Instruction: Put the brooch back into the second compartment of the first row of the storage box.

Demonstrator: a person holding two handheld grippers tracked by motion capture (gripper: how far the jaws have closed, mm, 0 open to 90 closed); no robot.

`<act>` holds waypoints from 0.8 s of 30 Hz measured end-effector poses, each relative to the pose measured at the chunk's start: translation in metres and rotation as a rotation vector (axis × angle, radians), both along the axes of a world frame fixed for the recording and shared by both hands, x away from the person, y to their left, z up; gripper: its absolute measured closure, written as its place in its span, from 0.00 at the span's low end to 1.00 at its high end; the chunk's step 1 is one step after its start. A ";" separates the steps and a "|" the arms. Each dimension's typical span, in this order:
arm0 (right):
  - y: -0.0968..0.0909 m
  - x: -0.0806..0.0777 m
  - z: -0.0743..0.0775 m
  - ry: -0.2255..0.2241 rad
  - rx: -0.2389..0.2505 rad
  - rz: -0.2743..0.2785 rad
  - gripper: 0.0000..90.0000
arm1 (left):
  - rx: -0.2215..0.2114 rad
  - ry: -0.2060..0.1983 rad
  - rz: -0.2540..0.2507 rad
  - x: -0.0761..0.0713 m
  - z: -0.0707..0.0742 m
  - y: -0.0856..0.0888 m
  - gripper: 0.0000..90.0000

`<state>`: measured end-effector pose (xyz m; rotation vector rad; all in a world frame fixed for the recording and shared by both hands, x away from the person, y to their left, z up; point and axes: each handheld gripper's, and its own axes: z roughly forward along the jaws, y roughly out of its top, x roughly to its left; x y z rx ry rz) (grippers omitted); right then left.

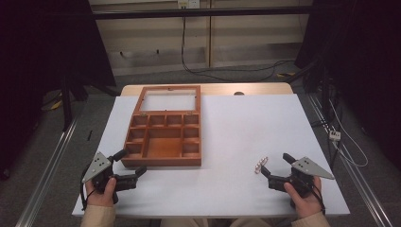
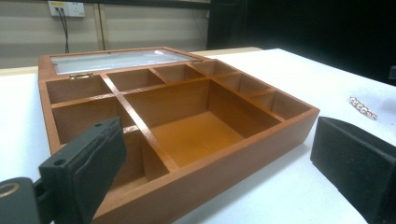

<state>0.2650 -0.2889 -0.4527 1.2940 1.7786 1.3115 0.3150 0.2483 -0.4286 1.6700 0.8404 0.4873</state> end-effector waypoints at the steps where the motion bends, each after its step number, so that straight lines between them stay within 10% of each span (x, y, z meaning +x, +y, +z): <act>1: 0.000 0.000 0.000 0.000 0.000 0.000 0.05 | 0.000 0.000 0.000 0.000 0.000 0.000 0.04; 24: 0.026 0.034 -0.009 0.300 -0.236 -0.010 0.36 | 0.014 -0.003 -0.003 -0.001 0.000 -0.002 0.04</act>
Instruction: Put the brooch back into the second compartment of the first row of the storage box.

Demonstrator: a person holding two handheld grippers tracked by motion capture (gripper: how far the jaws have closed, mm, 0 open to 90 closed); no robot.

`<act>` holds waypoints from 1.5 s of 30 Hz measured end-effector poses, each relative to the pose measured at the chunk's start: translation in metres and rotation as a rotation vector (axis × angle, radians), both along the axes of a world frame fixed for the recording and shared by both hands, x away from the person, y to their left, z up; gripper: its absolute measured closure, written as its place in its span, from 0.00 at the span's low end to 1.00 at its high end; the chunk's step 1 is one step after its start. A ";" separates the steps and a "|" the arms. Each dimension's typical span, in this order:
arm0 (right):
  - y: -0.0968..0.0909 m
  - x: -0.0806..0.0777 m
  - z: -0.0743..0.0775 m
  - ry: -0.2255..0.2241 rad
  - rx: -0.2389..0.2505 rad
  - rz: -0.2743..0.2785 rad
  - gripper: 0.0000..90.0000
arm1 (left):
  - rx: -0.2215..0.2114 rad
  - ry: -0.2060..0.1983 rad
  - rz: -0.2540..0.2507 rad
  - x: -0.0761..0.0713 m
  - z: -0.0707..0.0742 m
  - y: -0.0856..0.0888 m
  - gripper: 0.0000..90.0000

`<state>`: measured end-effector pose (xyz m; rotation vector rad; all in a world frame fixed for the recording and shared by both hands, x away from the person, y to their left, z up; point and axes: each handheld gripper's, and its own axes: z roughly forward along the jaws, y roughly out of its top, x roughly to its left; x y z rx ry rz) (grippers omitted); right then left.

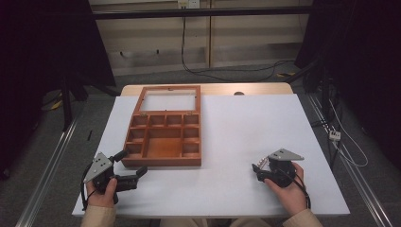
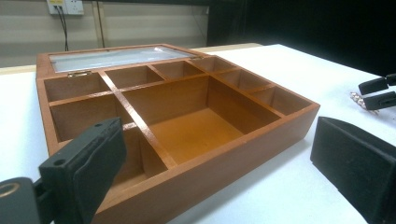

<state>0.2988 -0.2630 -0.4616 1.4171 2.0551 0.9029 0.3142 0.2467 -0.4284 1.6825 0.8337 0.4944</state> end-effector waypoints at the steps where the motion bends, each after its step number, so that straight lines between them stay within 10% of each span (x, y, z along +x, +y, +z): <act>1: -0.002 0.000 0.000 0.004 -0.019 -0.001 0.37 | 0.001 0.000 -0.001 0.000 0.000 0.000 0.04; 11: -0.011 0.001 0.000 0.037 0.014 -0.001 0.50 | 0.002 0.005 -0.006 0.000 0.000 -0.001 0.04; 18: -0.023 0.003 0.001 0.032 0.037 -0.012 0.89 | 0.001 0.004 -0.004 -0.001 0.000 -0.002 0.04; 24: -0.027 0.005 0.001 0.036 0.065 -0.003 0.89 | -0.001 0.002 -0.006 0.000 0.000 -0.002 0.04; 27: -0.026 0.005 0.002 0.036 0.159 0.052 0.89 | -0.002 0.004 -0.007 0.000 0.000 -0.002 0.04; 38: 0.020 0.000 0.016 0.002 0.248 0.336 0.89 | 0.002 0.005 -0.011 0.000 -0.001 -0.002 0.04; 45: 0.036 0.004 0.015 0.006 0.286 0.421 0.89 | 0.001 0.012 -0.014 0.000 -0.001 -0.003 0.04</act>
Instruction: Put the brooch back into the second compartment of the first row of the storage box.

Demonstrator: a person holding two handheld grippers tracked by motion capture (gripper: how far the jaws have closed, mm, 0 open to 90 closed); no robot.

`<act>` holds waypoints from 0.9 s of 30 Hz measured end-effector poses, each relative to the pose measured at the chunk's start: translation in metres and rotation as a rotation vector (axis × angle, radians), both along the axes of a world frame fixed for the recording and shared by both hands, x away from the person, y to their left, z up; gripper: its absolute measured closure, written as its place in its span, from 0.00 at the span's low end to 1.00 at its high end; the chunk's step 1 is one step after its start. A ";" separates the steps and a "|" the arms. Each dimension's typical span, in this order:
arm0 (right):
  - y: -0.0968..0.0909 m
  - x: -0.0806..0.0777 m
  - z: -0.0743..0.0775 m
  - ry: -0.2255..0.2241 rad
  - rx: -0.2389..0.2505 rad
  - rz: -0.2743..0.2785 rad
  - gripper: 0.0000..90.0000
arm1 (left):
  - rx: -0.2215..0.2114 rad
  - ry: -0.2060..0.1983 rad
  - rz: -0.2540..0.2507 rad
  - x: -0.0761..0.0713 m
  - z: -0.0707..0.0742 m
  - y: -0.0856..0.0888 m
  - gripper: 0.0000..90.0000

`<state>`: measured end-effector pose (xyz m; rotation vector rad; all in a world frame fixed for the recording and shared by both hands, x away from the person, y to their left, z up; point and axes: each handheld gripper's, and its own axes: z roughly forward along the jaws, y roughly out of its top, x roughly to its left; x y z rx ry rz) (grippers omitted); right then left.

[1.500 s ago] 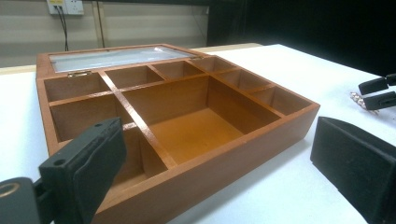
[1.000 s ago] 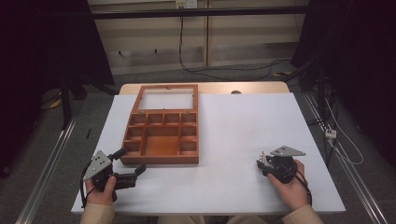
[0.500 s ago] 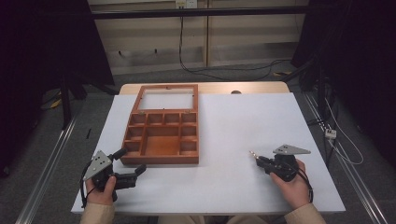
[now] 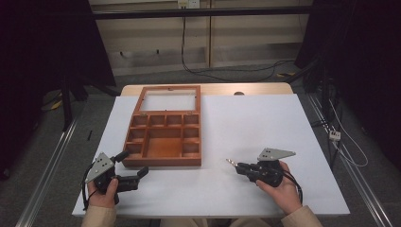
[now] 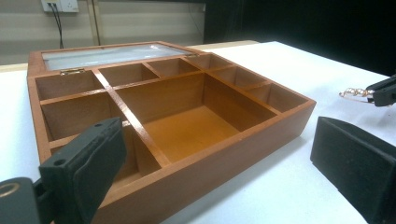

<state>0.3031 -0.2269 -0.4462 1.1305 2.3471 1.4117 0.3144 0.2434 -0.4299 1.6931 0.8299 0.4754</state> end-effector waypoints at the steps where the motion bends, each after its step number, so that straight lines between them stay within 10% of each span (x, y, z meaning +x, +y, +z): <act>1: 0.003 0.001 0.000 0.001 0.000 0.010 0.89 | 0.004 0.000 -0.003 0.000 0.000 0.000 0.04; 27: 0.070 0.004 -0.004 0.003 -0.039 0.284 0.89 | 0.006 0.003 -0.015 0.000 0.000 -0.001 0.04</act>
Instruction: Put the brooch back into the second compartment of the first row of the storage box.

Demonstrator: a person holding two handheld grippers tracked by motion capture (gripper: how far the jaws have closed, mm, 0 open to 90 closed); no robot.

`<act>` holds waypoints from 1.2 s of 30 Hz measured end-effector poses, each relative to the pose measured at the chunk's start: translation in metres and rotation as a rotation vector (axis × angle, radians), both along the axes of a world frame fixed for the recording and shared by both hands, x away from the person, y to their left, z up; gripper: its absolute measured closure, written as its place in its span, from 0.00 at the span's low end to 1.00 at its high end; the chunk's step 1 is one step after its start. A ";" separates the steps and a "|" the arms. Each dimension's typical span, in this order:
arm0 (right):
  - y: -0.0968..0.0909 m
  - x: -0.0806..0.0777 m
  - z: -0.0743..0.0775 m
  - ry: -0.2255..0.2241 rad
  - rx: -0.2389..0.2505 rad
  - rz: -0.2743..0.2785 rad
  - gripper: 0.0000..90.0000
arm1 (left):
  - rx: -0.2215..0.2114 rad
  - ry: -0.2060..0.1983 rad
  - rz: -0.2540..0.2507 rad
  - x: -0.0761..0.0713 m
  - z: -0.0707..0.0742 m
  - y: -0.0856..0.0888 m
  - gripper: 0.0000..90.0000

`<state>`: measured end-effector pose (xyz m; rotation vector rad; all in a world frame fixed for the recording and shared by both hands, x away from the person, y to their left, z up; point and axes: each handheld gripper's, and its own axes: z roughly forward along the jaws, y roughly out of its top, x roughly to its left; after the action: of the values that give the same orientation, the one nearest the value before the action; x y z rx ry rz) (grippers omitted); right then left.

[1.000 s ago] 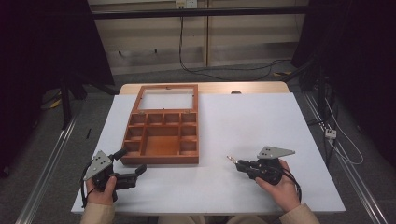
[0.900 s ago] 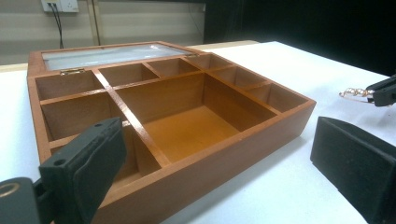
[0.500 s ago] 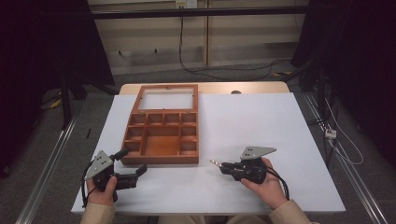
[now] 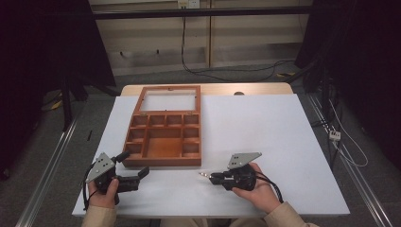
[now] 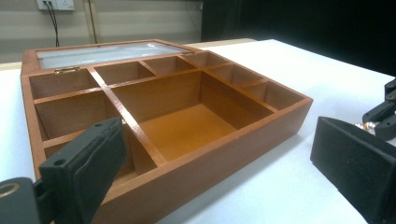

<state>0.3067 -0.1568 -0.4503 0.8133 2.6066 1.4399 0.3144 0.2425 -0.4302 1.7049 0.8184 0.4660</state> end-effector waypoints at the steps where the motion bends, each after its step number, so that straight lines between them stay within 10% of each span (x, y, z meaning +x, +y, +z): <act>1: 0.003 0.000 0.000 -0.005 -0.006 0.004 0.89 | 0.001 0.000 0.000 0.000 0.000 0.000 0.04; 18: 0.036 0.001 -0.008 -0.005 -0.083 0.086 0.87 | 0.000 0.000 -0.010 -0.001 0.001 -0.001 0.04; 36: -0.010 0.006 0.008 0.010 0.055 -0.154 0.30 | -0.007 0.012 -0.096 -0.003 0.005 -0.015 0.04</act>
<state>0.3124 -0.1670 -0.4426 1.0057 2.4592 1.4732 0.3119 0.2277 -0.4249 1.7331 0.7427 0.3875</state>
